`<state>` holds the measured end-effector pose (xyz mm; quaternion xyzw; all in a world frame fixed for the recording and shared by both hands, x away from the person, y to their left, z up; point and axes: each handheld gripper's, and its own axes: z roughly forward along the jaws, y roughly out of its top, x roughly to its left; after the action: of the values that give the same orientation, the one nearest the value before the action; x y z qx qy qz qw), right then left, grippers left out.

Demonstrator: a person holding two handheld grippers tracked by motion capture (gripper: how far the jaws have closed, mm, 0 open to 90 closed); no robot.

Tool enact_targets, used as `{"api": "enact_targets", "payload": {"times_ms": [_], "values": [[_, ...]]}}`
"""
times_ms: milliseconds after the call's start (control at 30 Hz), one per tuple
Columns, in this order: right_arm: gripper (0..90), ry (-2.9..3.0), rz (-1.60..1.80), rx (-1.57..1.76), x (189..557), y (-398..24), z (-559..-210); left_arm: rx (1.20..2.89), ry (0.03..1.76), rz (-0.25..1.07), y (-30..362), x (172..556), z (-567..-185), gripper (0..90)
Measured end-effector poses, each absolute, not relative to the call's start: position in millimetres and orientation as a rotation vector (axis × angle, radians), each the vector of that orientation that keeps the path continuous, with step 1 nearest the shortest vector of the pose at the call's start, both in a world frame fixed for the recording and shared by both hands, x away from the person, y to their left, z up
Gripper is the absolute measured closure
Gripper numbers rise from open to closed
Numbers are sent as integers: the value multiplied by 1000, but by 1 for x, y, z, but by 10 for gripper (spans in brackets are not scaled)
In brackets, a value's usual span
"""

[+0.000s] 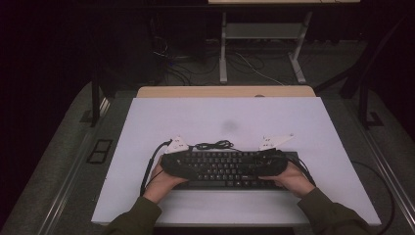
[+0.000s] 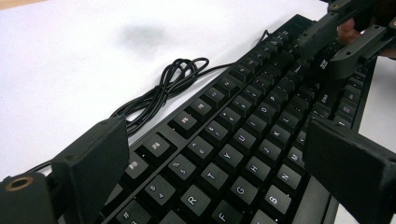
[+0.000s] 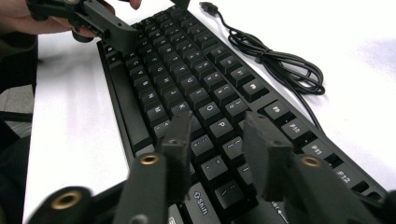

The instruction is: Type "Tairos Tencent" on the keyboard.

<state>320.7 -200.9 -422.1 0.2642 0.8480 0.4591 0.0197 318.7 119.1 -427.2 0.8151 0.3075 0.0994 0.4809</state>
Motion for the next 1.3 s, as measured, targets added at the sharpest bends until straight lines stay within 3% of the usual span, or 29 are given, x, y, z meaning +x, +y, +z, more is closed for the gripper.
{"api": "enact_targets", "payload": {"times_ms": [500,1300], "values": [[893,2710,1343,764,318,-204,-427,1989,752,242,119,319,-428,61],[894,2811,1238,676,313,-202,-434,2001,753,246,120,319,-428,61]]}}
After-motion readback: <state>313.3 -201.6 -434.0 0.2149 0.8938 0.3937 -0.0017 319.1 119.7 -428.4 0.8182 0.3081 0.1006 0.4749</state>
